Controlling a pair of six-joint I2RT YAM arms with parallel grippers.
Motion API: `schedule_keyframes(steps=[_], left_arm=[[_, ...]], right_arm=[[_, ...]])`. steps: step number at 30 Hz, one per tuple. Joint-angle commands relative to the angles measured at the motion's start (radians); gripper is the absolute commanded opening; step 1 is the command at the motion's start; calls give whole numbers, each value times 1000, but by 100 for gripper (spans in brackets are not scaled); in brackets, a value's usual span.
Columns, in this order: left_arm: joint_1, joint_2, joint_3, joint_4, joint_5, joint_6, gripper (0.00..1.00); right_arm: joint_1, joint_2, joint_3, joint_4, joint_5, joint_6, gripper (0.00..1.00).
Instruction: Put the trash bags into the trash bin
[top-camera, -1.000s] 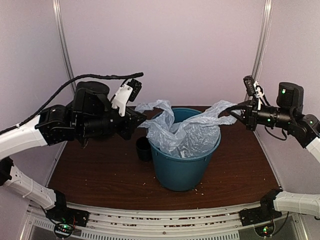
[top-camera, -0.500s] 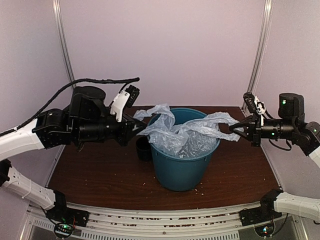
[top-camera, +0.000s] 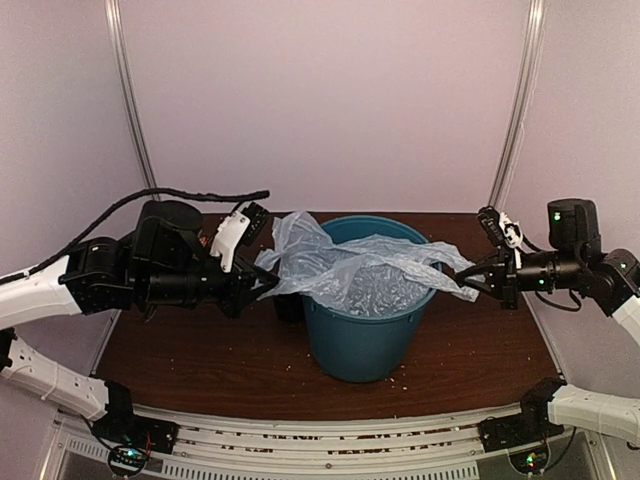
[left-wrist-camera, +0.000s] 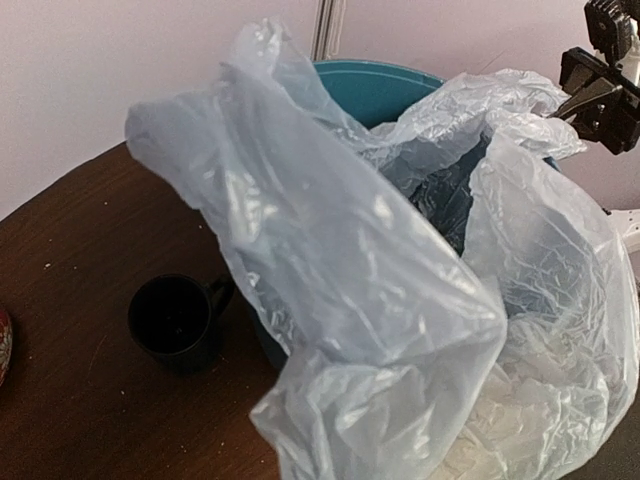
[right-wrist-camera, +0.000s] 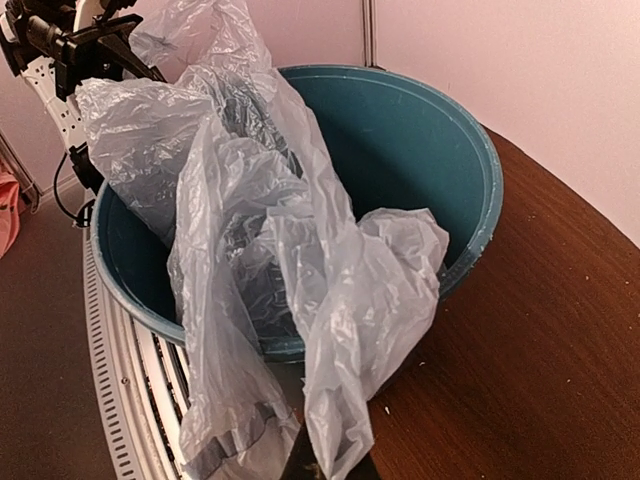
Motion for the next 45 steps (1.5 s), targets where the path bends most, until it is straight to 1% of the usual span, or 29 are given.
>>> schedule_keyframes(steps=[1, 6, 9, 14, 20, 24, 28, 38, 45], left_arm=[[-3, -50, -40, 19, -7, 0, 0], [-3, -71, -74, 29, -15, 9, 0], [-3, -75, -92, 46, -2, 7, 0], [-3, -73, -133, 87, -1, 13, 0], [-3, -33, -118, 116, -7, 33, 0], [-2, -7, -108, 114, -35, 45, 0], [-2, 7, -119, 132, -62, 56, 0], [17, 73, -120, 170, -83, 88, 0], [28, 61, -135, 187, -95, 90, 0]], right_arm=[[-4, -22, 0, -22, 71, -39, 0], [-6, -9, -7, -30, 139, -78, 0], [-5, 4, -11, -37, 110, -103, 0], [-6, 8, -11, -24, 110, -123, 0], [-6, 33, 12, -55, 156, -182, 0], [-6, 27, -13, -34, 209, -200, 0], [-5, 35, -34, -23, 228, -218, 0], [-5, 68, -93, 34, 301, -224, 0], [-5, 63, -144, 93, 379, -202, 0]])
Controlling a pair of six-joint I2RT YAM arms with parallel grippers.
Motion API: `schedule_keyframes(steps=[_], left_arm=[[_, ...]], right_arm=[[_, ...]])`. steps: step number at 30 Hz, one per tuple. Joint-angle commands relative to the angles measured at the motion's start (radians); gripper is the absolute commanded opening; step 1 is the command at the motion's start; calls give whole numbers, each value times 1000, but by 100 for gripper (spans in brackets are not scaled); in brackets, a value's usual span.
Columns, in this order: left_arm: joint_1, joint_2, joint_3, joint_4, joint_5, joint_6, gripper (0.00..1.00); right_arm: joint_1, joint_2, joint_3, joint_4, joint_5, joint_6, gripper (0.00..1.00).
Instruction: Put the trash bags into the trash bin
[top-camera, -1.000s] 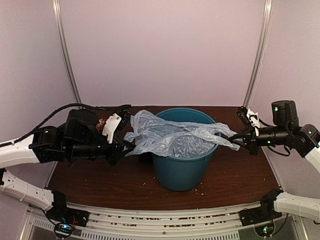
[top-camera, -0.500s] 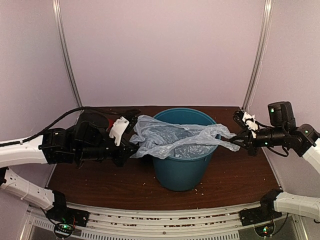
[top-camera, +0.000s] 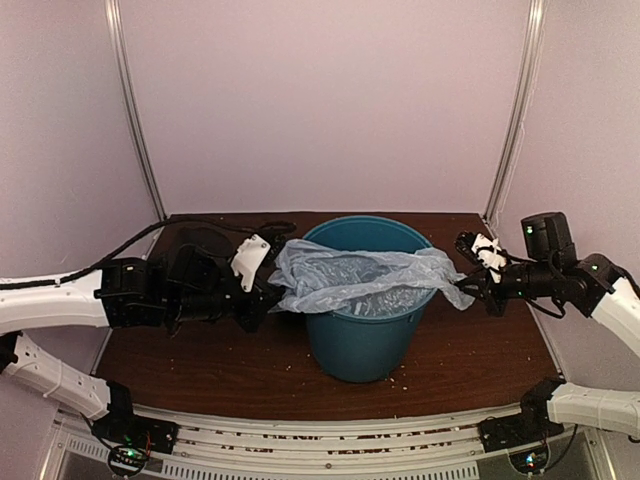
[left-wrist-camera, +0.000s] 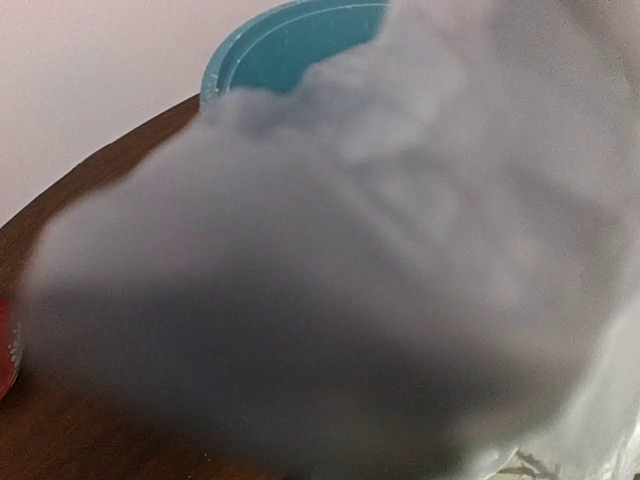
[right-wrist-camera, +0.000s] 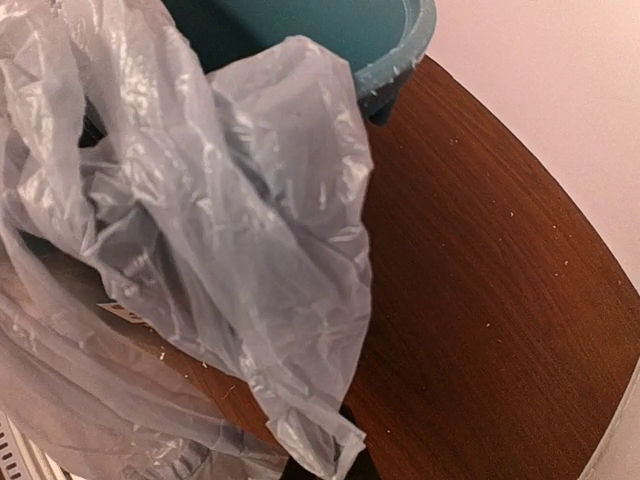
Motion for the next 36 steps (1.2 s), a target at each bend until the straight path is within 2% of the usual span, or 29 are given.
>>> schedule_keyframes(steps=[1, 5, 8, 10, 13, 14, 17, 19, 22, 28, 32, 34, 36], left_arm=[[20, -14, -8, 49, -17, 17, 0], [31, -1, 12, 12, 26, 16, 0], [30, -5, 40, -37, 44, 14, 5], [30, -29, 59, -61, 63, 15, 12], [30, -85, 93, -84, 121, 33, 35], [30, -102, 106, -95, 130, 38, 42], [30, -143, 138, -137, 153, 46, 56], [30, -167, 153, -161, 162, 47, 61], [30, -200, 171, -201, 151, 38, 66], [28, -244, 262, -291, 87, 55, 67], [28, -205, 400, -370, -36, 123, 65], [25, -170, 447, -364, 4, 190, 63], [-6, -131, 474, -325, 119, 265, 60]], right_arm=[[-4, -11, -44, 62, 103, 23, 0], [-4, -9, -45, 78, 168, 47, 0], [-3, -40, -38, 84, 174, 53, 0], [-4, -61, -13, 57, 153, 42, 0], [-4, -75, 59, -17, 97, 13, 6], [-3, -79, 85, -42, 77, 5, 10], [-4, -95, 149, -101, 16, 4, 46], [-4, -93, 186, -148, -29, 1, 52], [-5, -95, 220, -200, -58, -12, 55], [-12, -97, 316, -224, -75, -25, 58], [-12, -57, 407, -230, -146, -36, 55], [-8, -41, 411, -231, -188, -63, 51], [-1, -25, 404, -240, -199, -106, 49]])
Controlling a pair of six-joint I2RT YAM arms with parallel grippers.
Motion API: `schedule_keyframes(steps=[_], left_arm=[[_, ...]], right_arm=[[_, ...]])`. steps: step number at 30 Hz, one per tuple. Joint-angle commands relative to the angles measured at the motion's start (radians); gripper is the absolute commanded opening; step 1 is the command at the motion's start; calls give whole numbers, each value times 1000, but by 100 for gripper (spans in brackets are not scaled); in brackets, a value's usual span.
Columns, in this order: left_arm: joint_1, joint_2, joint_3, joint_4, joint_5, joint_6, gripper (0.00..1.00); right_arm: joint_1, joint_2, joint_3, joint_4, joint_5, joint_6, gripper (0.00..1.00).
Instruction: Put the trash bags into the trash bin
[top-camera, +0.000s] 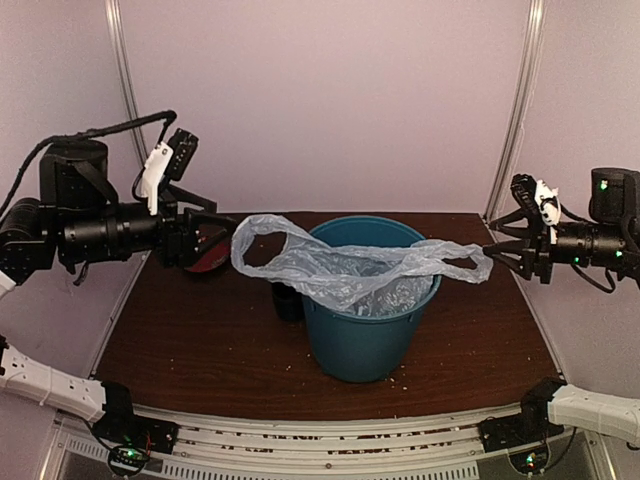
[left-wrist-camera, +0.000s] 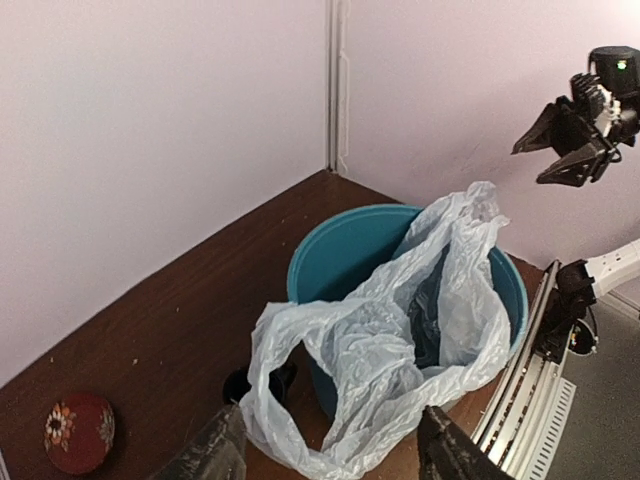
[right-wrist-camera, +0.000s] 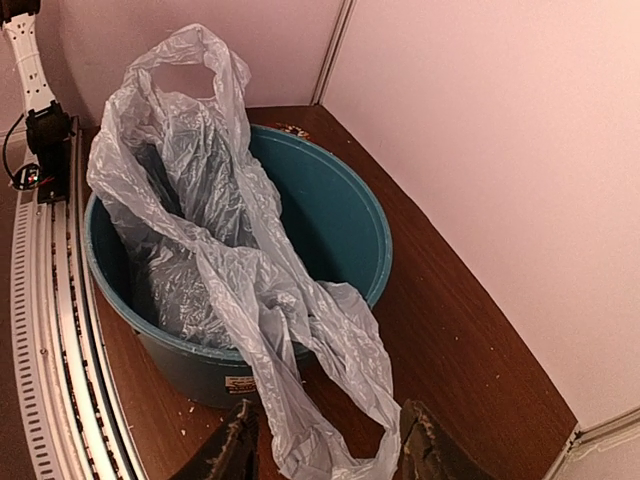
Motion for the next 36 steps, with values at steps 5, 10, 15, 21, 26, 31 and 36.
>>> schedule_keyframes(steps=[5, 10, 15, 21, 26, 31, 36], left_arm=[[-227, 242, 187, 25, 84, 268, 62], [-313, 436, 292, -55, 58, 323, 64], [-320, 488, 283, -55, 53, 352, 66], [-320, 513, 273, -65, -55, 351, 63], [-318, 511, 238, -71, -99, 365, 55], [-318, 507, 221, -86, -125, 356, 40], [-318, 489, 202, -79, -135, 351, 18]], right_arm=[[17, 79, 7, -60, -65, -139, 51], [64, 107, -1, -72, -52, -168, 53], [108, 134, -17, -62, -22, -173, 56], [174, 174, -53, -9, 44, -131, 53], [202, 177, -70, 37, 84, -95, 44], [215, 179, -88, 39, 114, -81, 29], [218, 168, -90, 35, 114, -77, 15]])
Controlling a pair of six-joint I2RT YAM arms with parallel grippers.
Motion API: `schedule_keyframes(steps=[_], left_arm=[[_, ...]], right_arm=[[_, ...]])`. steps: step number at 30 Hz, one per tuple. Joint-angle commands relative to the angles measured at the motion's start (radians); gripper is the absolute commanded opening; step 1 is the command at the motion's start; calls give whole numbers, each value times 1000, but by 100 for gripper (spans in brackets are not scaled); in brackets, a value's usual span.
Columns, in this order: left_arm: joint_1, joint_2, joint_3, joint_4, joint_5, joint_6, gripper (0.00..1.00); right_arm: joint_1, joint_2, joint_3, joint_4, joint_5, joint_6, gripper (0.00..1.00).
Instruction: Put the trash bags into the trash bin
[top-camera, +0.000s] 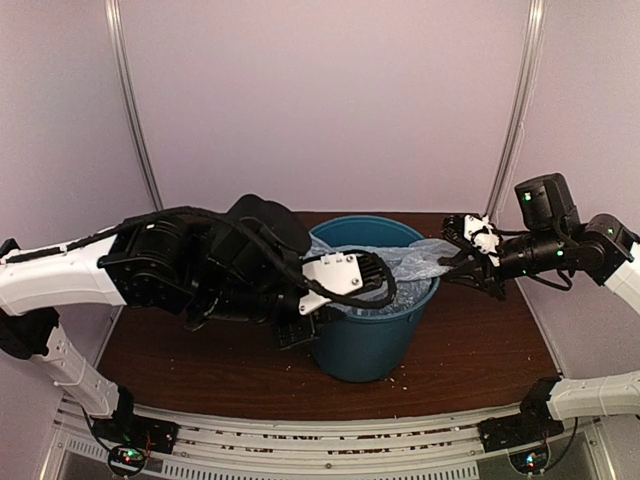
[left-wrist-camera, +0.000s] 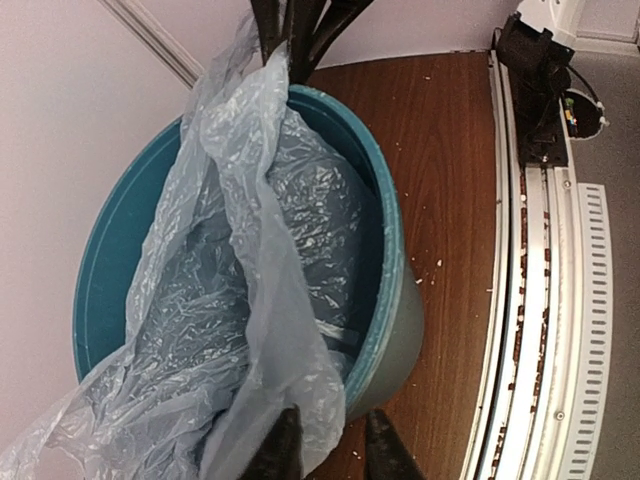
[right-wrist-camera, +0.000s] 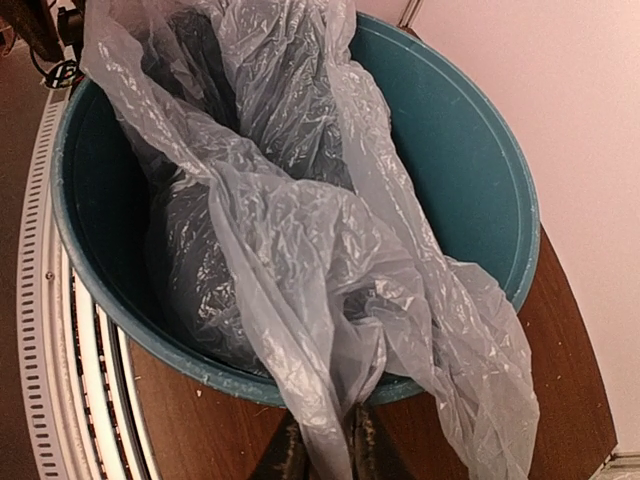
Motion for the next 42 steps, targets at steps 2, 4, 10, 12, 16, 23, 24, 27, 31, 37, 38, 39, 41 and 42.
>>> schedule_keyframes(steps=[2, 4, 10, 12, 16, 23, 24, 27, 31, 37, 38, 39, 41, 42], left_arm=[[2, -32, -27, 12, -27, -1, 10], [2, -36, -22, 11, -3, -4, 11], [-24, -109, -21, 65, 208, 77, 11], [-25, -112, -2, 68, 175, 92, 32], [-25, -76, 34, 42, 30, 121, 61], [57, 43, 165, -87, -14, 95, 66], [65, 43, 164, -86, 6, 95, 65], [72, 41, 159, -93, 51, 83, 63], [76, 47, 138, -118, 45, 62, 50], [76, 25, 111, -121, 92, 51, 16], [76, 18, 101, -120, 102, 52, 9], [76, 8, 86, -116, 110, 53, 2], [74, -19, 48, -110, 123, 51, 0], [73, -33, 29, -107, 135, 47, 0]], right_arm=[[7, -23, -6, 17, 20, 16, 11], [8, -29, -4, 18, 15, 18, 11], [9, -32, -14, 25, 6, 17, 8], [9, -30, -14, 24, 6, 17, 8], [8, -33, -15, 28, 3, 19, 7], [9, -36, -31, 37, -3, 17, 7], [9, -36, -29, 37, -3, 17, 7], [11, -37, -29, 37, -4, 17, 7], [11, -35, -30, 38, -7, 19, 7], [11, -46, -43, 45, -12, 26, 7], [11, -50, -49, 50, -17, 29, 6], [10, -54, -51, 50, -21, 31, 4], [10, -63, -48, 39, -33, 30, 0], [11, -68, -42, 26, -41, 23, 0]])
